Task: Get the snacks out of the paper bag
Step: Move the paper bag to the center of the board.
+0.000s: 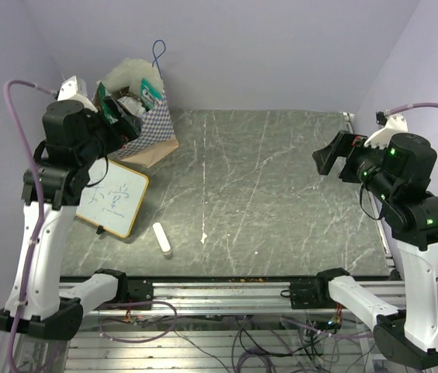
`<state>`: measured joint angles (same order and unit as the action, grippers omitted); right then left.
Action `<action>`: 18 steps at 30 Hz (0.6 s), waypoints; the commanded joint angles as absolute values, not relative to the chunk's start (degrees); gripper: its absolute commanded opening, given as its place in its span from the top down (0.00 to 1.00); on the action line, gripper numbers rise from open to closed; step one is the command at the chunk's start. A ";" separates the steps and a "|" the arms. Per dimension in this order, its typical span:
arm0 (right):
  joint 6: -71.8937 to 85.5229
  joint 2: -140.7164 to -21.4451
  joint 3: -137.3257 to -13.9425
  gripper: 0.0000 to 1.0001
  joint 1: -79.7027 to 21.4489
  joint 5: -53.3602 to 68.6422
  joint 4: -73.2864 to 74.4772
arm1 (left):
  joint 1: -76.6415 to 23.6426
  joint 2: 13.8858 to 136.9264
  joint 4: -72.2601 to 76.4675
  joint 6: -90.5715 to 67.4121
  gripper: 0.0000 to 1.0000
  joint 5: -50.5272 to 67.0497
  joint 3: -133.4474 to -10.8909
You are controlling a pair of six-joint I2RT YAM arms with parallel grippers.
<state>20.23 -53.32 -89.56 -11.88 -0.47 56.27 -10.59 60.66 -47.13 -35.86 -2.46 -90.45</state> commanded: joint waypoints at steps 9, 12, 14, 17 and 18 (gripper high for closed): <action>13.01 -52.22 -85.26 0.00 -12.95 -4.13 55.81 | -10.16 76.21 -15.92 -30.50 0.07 -5.28 -89.13; 12.58 -55.11 -86.86 0.00 -12.92 -4.09 54.89 | -9.87 83.16 -10.93 -31.45 0.12 -3.92 -91.81; 12.34 -57.24 -88.32 0.00 -12.96 -4.10 53.95 | -9.62 87.99 -8.57 -32.12 0.14 -2.90 -94.44; 12.35 -59.51 -89.38 0.00 -13.00 -5.08 52.22 | -9.01 94.94 -5.18 -32.59 0.16 -1.57 -98.62; 12.27 -60.05 -89.40 0.00 -13.00 -5.38 51.65 | -8.74 97.19 -4.44 -32.85 0.16 -1.41 -100.21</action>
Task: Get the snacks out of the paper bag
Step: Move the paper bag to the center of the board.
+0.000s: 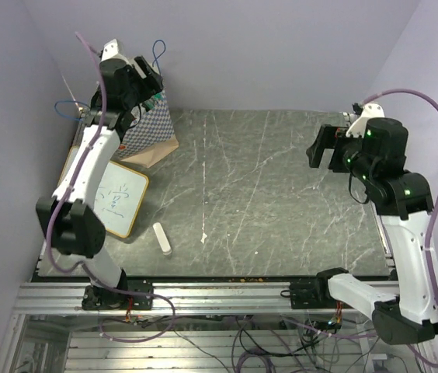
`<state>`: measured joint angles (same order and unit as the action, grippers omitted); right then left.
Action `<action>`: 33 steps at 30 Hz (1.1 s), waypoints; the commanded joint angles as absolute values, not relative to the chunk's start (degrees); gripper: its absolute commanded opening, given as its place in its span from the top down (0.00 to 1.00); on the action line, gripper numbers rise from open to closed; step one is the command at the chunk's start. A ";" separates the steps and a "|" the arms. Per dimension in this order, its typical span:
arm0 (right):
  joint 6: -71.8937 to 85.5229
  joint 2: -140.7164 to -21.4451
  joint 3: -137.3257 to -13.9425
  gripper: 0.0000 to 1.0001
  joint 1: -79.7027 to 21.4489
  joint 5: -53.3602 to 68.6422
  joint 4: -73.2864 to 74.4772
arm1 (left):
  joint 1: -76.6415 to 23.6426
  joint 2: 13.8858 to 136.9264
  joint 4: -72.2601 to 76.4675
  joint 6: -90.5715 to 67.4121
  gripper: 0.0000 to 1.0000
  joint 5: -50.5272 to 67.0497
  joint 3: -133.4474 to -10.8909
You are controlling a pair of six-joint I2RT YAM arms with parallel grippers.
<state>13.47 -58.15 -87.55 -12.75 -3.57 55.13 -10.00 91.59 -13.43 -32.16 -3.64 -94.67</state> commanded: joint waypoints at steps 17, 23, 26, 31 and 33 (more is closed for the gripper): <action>8.43 -67.07 -91.13 0.00 -13.01 -11.66 49.16 | -3.52 126.40 10.57 -42.60 0.27 13.04 -120.63; 9.25 -69.99 -92.09 0.00 -12.98 -10.85 49.73 | -3.52 130.74 13.98 -43.81 0.31 13.30 -123.95; 9.53 -70.79 -91.67 0.00 -12.96 -10.11 49.35 | -3.52 132.58 16.46 -46.68 0.39 13.63 -124.13; 9.66 -72.53 -92.01 0.00 -12.98 -8.64 48.19 | -3.52 134.91 20.91 -50.67 0.56 14.17 -124.35; 9.60 -73.36 -92.57 0.00 -12.98 -8.00 48.21 | -3.52 135.68 20.79 -50.96 0.61 14.15 -125.23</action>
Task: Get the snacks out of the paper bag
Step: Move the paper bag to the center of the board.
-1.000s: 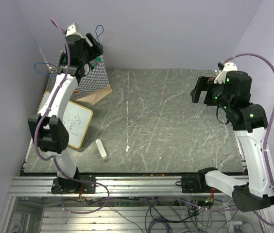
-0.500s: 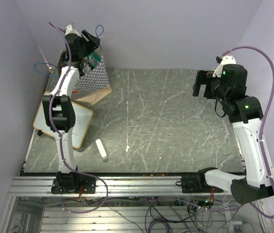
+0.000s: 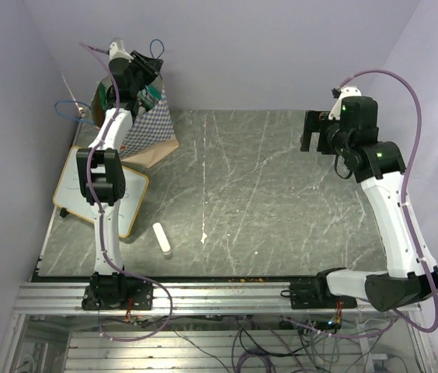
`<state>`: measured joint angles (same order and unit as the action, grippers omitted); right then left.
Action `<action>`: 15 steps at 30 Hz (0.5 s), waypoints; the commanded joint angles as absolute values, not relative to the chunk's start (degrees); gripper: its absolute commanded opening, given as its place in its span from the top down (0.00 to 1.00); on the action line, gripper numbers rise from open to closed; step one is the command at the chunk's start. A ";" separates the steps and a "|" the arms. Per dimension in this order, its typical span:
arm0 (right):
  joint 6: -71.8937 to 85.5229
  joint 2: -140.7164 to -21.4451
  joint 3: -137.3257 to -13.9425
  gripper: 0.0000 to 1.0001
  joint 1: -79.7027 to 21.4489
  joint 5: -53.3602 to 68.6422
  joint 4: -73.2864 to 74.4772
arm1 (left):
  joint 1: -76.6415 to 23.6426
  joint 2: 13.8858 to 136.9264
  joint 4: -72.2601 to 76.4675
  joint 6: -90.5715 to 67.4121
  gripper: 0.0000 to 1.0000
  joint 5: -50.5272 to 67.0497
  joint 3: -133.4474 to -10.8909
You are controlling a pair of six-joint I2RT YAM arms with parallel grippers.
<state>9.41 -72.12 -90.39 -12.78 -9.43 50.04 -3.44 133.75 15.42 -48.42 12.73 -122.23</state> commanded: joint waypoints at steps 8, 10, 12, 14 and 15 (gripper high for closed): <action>10.06 -73.19 -91.00 0.00 -12.98 -7.00 48.05 | -3.60 133.75 19.64 -51.89 0.88 15.62 -124.19; 10.11 -72.84 -90.63 0.00 -12.94 -6.83 47.83 | -3.88 132.46 19.58 -51.79 0.90 16.20 -122.75; 10.27 -72.56 -90.57 0.00 -12.97 -6.69 47.88 | -4.31 131.42 18.69 -51.16 0.91 16.93 -122.38; 10.55 -72.08 -90.43 0.00 -13.00 -6.47 48.01 | -4.96 130.99 16.34 -50.27 0.93 17.70 -123.22; 10.71 -71.75 -90.11 0.00 -13.01 -6.31 48.01 | -5.34 130.82 15.38 -50.12 0.93 18.20 -123.71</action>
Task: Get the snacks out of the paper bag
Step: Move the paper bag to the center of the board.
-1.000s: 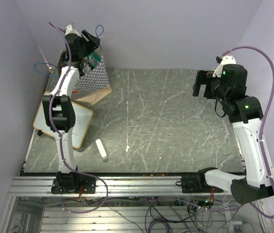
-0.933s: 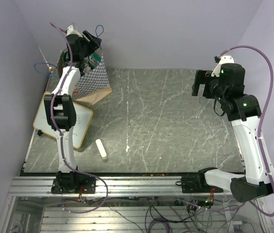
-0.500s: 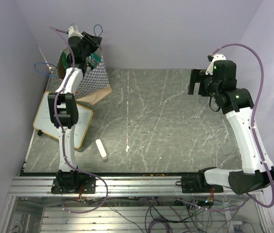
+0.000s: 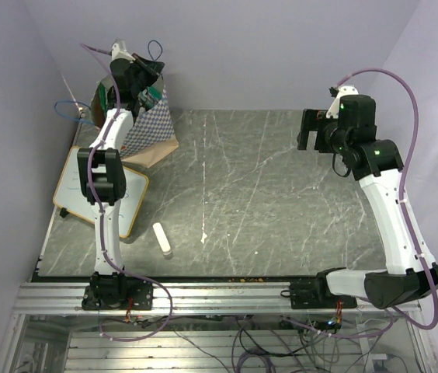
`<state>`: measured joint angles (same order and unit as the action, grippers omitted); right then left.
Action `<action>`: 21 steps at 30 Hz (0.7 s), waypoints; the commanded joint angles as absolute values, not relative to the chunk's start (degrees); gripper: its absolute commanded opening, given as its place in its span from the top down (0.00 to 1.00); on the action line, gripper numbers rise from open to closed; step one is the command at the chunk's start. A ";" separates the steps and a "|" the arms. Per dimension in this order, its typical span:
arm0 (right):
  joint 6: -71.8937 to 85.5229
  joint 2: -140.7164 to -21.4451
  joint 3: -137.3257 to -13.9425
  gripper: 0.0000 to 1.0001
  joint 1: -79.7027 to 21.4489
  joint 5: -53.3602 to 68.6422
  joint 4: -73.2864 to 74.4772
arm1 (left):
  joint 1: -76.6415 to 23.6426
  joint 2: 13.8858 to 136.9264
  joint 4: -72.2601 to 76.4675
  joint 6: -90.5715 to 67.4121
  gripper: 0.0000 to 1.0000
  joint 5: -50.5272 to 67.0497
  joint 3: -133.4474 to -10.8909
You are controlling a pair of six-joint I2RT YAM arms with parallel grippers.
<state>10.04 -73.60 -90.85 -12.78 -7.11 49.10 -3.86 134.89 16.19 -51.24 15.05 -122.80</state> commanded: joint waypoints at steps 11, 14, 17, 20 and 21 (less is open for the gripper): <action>13.24 -66.29 -85.40 0.00 -13.01 -2.56 48.77 | -11.25 122.71 11.21 -50.91 0.93 21.06 -115.53; 13.65 -64.44 -84.45 0.00 -13.01 -2.13 49.15 | -12.94 120.39 8.54 -50.82 0.93 21.55 -113.94; 14.36 -63.07 -83.55 0.00 -12.96 -1.32 49.70 | -15.08 117.84 6.70 -50.16 0.93 22.07 -111.70; 15.35 -61.78 -82.74 0.00 -12.99 -0.34 50.33 | -17.91 114.88 3.58 -48.26 0.93 21.66 -110.26; 15.68 -61.36 -82.49 0.00 -13.01 -0.09 50.69 | -18.80 113.94 2.67 -47.53 0.93 21.15 -109.77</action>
<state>14.00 -63.16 -83.70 -12.78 -1.87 49.34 -14.26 120.92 2.55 -49.19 18.04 -109.69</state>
